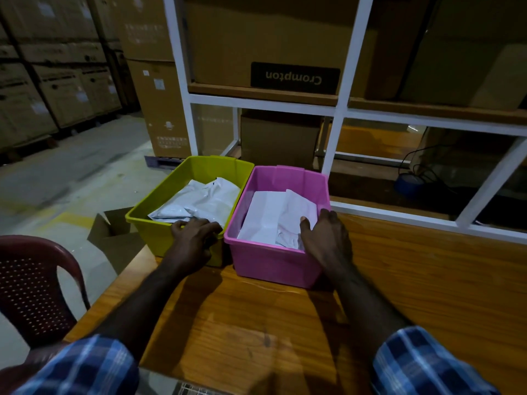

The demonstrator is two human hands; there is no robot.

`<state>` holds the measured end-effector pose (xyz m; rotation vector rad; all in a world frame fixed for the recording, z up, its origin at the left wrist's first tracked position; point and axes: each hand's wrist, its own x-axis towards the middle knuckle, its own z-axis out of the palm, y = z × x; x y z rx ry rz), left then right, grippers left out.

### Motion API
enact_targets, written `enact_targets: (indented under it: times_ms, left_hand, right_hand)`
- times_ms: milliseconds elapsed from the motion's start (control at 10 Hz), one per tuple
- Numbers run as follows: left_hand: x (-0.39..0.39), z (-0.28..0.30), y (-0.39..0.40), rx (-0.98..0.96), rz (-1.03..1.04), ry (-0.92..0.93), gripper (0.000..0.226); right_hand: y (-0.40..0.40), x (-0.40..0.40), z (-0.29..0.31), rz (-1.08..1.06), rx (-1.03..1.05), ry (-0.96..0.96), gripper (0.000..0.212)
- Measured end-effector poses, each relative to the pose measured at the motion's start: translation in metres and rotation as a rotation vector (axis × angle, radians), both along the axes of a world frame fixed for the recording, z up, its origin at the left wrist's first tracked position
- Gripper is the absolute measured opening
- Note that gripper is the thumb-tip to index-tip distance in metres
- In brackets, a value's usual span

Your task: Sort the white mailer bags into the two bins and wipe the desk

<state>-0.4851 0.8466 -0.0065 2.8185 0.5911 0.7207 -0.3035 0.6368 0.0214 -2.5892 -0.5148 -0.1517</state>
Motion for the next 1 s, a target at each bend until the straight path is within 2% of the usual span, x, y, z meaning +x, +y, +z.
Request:
enact_targets:
  times_ms: [400, 500, 600, 700, 900, 1000]
  left_hand:
    - [0.001, 0.009, 0.004, -0.033, -0.049, 0.012, 0.036]
    - [0.003, 0.017, 0.000, -0.068, -0.038, 0.108, 0.042]
    - [0.003, 0.021, -0.003, -0.125, -0.055, 0.060, 0.028]
    - [0.002, 0.022, -0.011, -0.201, -0.105, -0.044, 0.039]
    - [0.006, 0.023, -0.029, -0.168, -0.131, -0.206, 0.039]
    - [0.019, 0.036, -0.048, -0.114, -0.145, -0.225, 0.042]
  right_hand:
    - [-0.004, -0.007, 0.002, 0.012, -0.048, 0.030, 0.064]
    - [-0.003, -0.006, 0.004, 0.010, -0.053, 0.013, 0.065]
    - [-0.005, -0.005, 0.005, 0.003, -0.054, -0.025, 0.064]
    - [-0.007, -0.007, 0.004, 0.004, -0.058, -0.085, 0.062]
    - [-0.015, -0.012, 0.006, 0.117, -0.006, -0.168, 0.058]
    - [-0.016, -0.014, 0.006, 0.154, 0.010, -0.198, 0.056]
